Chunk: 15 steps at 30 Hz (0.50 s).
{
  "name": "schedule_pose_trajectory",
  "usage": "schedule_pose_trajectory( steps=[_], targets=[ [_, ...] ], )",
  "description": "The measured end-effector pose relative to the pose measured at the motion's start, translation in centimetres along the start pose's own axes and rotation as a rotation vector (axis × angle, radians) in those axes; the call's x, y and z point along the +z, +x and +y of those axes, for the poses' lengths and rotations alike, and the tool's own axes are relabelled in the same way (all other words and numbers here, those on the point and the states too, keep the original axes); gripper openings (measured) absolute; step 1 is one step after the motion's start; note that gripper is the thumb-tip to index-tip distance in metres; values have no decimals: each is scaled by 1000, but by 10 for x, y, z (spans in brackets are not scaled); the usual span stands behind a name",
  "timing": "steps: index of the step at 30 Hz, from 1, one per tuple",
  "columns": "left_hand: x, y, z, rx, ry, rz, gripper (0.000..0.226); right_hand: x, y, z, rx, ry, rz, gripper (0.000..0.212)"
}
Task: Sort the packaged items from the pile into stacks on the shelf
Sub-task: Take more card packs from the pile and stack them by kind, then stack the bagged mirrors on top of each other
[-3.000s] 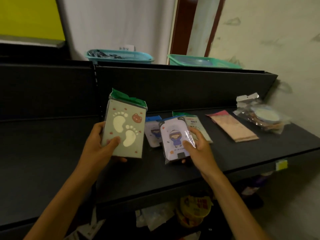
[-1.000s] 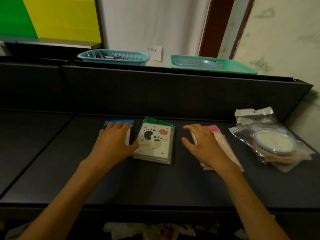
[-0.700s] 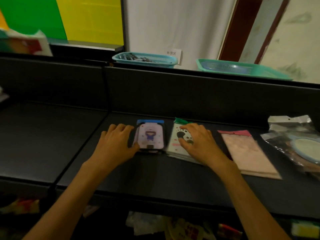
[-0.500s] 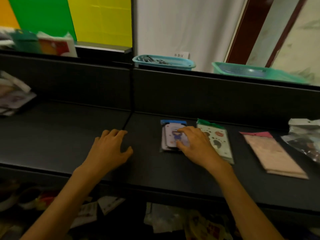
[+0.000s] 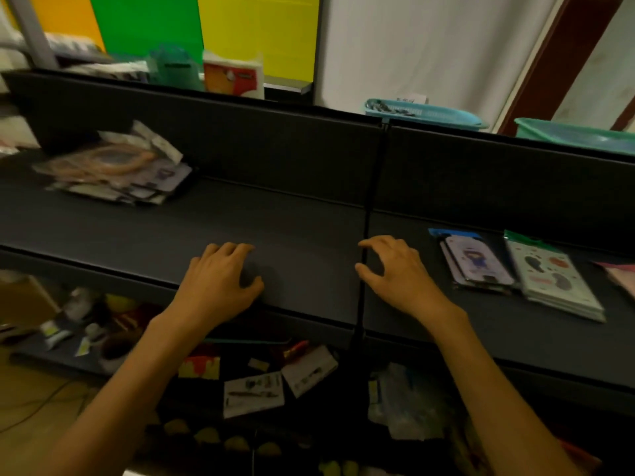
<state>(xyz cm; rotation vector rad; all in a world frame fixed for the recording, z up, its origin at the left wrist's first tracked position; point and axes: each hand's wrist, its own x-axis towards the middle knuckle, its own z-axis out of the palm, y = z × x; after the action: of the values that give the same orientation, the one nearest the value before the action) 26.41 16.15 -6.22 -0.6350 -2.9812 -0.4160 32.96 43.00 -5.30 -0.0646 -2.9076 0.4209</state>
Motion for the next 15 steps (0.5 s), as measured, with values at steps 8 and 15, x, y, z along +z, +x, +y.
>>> schedule_pose_trajectory(
  steps=[8, 15],
  targets=[
    [-15, 22, -85, -49, -2, 36, 61, 35, 61, -67, -68, 15, -15, 47],
    [-44, 74, -154, -51, 4, 88, 63, 63, 133, -124, -54, 24, -48, 50]
  ],
)
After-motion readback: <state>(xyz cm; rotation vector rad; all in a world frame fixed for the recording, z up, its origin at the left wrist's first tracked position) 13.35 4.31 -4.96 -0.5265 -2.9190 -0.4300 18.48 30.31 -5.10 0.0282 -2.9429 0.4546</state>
